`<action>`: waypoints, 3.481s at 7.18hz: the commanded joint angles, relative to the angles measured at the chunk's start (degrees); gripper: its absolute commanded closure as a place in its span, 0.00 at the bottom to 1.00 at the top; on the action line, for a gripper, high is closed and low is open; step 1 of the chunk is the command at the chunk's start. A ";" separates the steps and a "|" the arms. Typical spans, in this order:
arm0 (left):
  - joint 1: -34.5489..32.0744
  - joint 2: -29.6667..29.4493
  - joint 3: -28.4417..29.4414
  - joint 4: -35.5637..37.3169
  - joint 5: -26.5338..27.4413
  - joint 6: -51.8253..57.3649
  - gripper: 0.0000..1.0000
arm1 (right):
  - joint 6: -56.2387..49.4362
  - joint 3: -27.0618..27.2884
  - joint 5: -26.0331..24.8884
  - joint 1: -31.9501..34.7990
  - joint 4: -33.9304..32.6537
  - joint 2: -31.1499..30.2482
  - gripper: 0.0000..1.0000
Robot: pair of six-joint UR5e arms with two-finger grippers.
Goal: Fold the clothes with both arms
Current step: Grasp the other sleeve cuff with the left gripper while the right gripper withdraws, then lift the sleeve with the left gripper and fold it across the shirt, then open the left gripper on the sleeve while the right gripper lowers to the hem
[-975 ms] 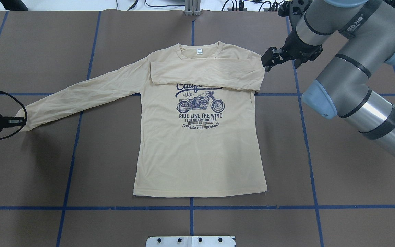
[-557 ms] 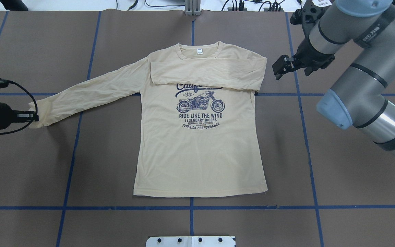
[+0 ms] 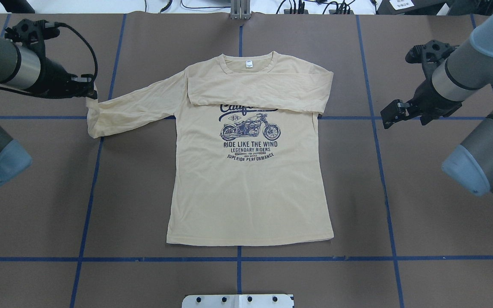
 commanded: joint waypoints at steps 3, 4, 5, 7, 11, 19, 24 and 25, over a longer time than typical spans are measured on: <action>-0.43 -20.97 1.25 6.45 -9.76 -17.82 1.00 | 0.00 0.80 0.01 -0.07 0.01 -2.68 0.00; 0.35 -26.67 4.48 6.02 -9.86 -21.80 1.00 | -0.08 0.62 0.01 -0.07 0.01 -2.68 0.00; 3.41 -30.12 9.30 5.49 -9.43 -23.49 1.00 | -0.09 0.62 0.01 -0.16 0.01 -2.68 0.00; 5.28 -31.38 18.79 -6.23 -8.02 -27.87 1.00 | -0.09 0.44 0.01 -0.24 0.10 -2.68 0.00; 10.53 -34.54 28.48 -14.00 -0.23 -28.34 1.00 | 0.00 0.27 0.01 -0.42 0.19 -2.50 0.00; 24.34 -40.44 41.70 -22.81 24.03 -23.72 0.00 | 0.09 -0.35 0.45 -0.42 0.54 -1.89 0.00; 24.62 -36.43 31.10 -18.81 20.40 -22.72 0.00 | 0.96 -0.17 1.15 -0.51 0.71 -1.28 0.00; 24.62 -31.00 22.53 -14.08 18.46 -22.72 0.00 | 1.32 0.35 3.85 -0.51 0.89 -1.19 0.00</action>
